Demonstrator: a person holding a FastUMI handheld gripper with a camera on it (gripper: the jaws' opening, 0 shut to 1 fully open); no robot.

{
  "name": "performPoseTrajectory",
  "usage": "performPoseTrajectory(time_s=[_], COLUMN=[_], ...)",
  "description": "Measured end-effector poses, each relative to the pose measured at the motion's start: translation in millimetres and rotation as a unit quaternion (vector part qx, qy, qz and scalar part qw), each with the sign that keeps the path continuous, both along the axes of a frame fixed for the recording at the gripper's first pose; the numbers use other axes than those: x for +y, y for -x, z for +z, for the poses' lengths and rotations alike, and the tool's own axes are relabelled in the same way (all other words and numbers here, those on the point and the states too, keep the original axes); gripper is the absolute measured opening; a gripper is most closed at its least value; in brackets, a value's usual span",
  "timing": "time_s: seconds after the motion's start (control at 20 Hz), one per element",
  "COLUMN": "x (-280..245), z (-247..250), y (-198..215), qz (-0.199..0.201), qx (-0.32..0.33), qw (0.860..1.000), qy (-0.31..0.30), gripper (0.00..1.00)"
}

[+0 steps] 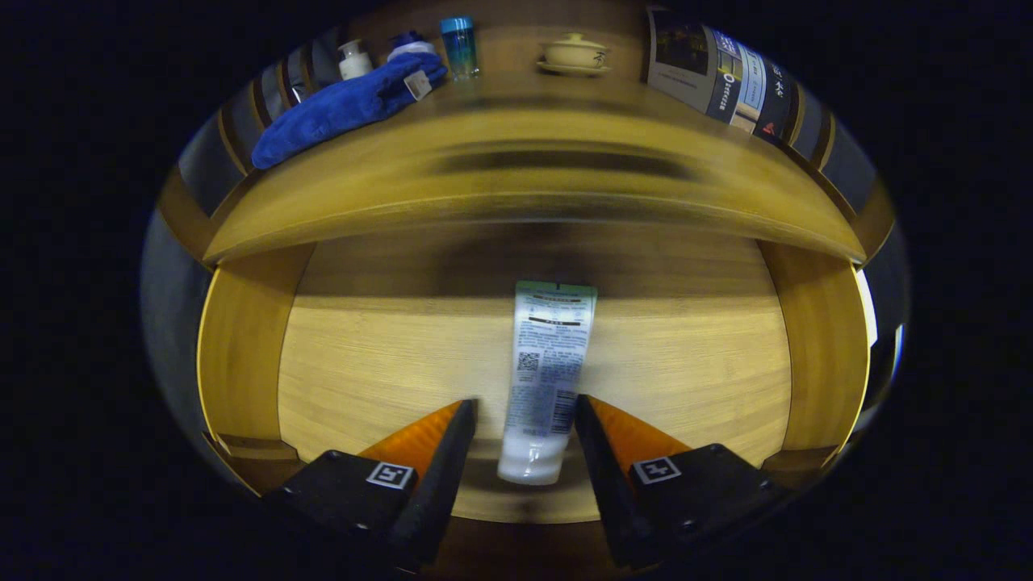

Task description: Pull open the drawer, take out the items inside it, and place them on the countertop above the cabinet.

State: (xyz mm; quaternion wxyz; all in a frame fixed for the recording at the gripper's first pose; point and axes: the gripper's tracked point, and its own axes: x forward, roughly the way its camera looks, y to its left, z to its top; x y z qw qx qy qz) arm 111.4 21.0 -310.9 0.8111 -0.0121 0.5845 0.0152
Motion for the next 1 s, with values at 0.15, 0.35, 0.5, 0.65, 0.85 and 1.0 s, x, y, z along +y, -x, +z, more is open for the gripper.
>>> performPoseTrajectory(time_s=[0.15, 0.35, 0.5, 0.65, 0.85, 1.0], x=[-6, -6, -3, -2, -9, -5], z=[0, 3, 9, 34, 53, 69], y=[-4, -3, -8, -7, 2, 15], qz=[-0.01, -0.014, -0.008, 0.006, 0.044, 0.069], qx=[-0.001, -0.013, -0.029, -0.058, -0.087, -0.102], qw=[1.0, 0.999, 0.998, 0.995, 0.991, 0.988], qy=[-0.014, -0.035, -0.048, -0.075, -0.091, -0.092], gripper=[0.62, 0.44, 0.44, 0.44, 0.44, 0.44])
